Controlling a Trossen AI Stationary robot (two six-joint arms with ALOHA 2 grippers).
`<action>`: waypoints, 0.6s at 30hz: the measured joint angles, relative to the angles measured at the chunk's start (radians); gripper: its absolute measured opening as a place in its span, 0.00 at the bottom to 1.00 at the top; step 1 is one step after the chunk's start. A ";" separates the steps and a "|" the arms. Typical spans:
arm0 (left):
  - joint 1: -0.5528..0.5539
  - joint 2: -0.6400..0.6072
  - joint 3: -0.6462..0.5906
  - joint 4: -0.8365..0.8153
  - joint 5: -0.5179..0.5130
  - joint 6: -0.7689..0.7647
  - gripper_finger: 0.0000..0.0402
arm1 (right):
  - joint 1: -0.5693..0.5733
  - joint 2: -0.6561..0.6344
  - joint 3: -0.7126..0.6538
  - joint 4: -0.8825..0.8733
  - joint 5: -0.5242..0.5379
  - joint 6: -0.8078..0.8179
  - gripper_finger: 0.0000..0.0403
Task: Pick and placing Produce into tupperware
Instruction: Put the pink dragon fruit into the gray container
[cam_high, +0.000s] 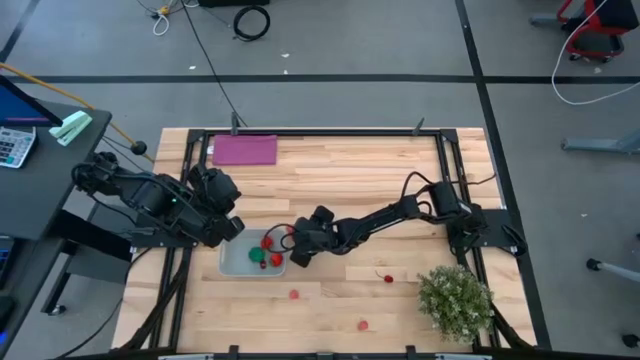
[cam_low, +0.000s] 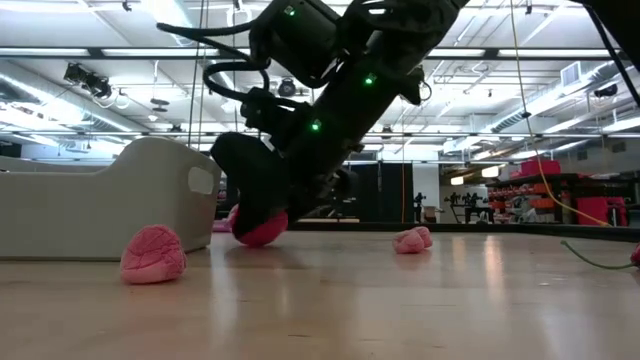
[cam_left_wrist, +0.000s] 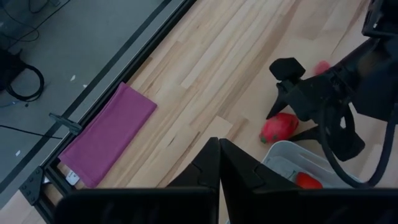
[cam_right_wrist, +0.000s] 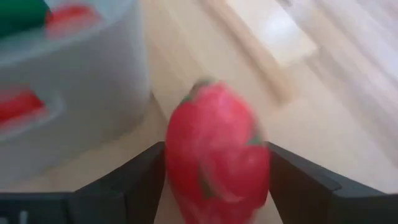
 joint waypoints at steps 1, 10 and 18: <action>0.000 0.000 0.000 0.000 0.000 0.000 0.04 | -0.001 -0.002 0.000 0.003 -0.001 -0.012 0.66; 0.000 0.000 0.000 -0.006 0.000 0.000 0.06 | -0.006 -0.003 0.000 0.000 -0.002 -0.055 0.60; 0.000 0.000 0.000 -0.008 0.000 0.000 0.03 | 0.009 -0.004 0.008 0.000 -0.015 -0.074 0.57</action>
